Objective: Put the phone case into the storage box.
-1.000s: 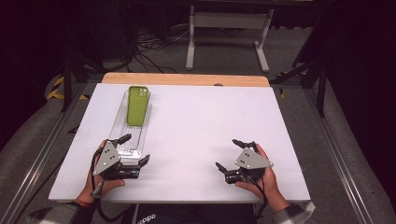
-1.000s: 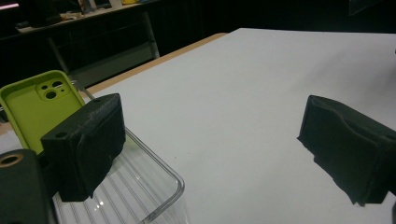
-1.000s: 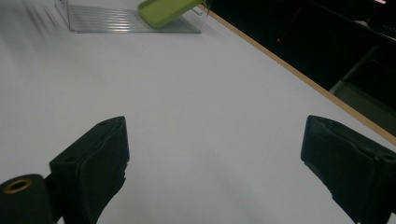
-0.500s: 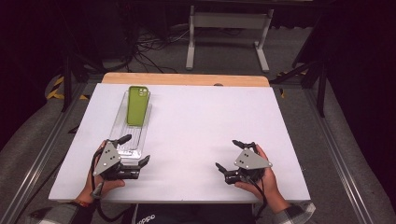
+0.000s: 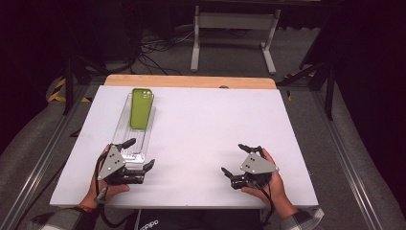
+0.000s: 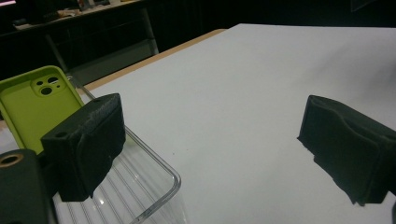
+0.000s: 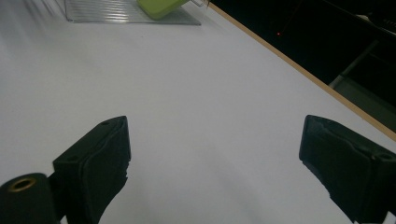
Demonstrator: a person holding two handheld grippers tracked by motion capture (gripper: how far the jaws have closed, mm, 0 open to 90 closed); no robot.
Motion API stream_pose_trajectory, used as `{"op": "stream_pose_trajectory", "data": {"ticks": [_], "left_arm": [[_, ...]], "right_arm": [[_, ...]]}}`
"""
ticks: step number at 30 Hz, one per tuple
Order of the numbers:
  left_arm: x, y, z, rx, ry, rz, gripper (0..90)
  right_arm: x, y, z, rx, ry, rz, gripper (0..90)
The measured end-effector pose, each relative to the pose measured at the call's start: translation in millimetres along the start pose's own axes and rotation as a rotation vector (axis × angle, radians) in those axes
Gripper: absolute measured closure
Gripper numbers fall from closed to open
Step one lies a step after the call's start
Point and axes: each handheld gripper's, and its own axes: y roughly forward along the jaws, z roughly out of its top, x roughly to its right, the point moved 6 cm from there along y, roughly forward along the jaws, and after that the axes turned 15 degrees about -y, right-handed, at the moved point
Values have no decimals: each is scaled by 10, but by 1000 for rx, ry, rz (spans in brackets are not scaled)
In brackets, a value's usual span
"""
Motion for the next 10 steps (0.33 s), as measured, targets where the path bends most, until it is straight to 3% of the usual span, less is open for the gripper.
{"op": "stream_pose_trajectory", "data": {"ticks": [10], "left_arm": [[11,28,-13,-7,-8,-3,78]], "right_arm": [[8,-4,-23,-6,4,2,103]]}}
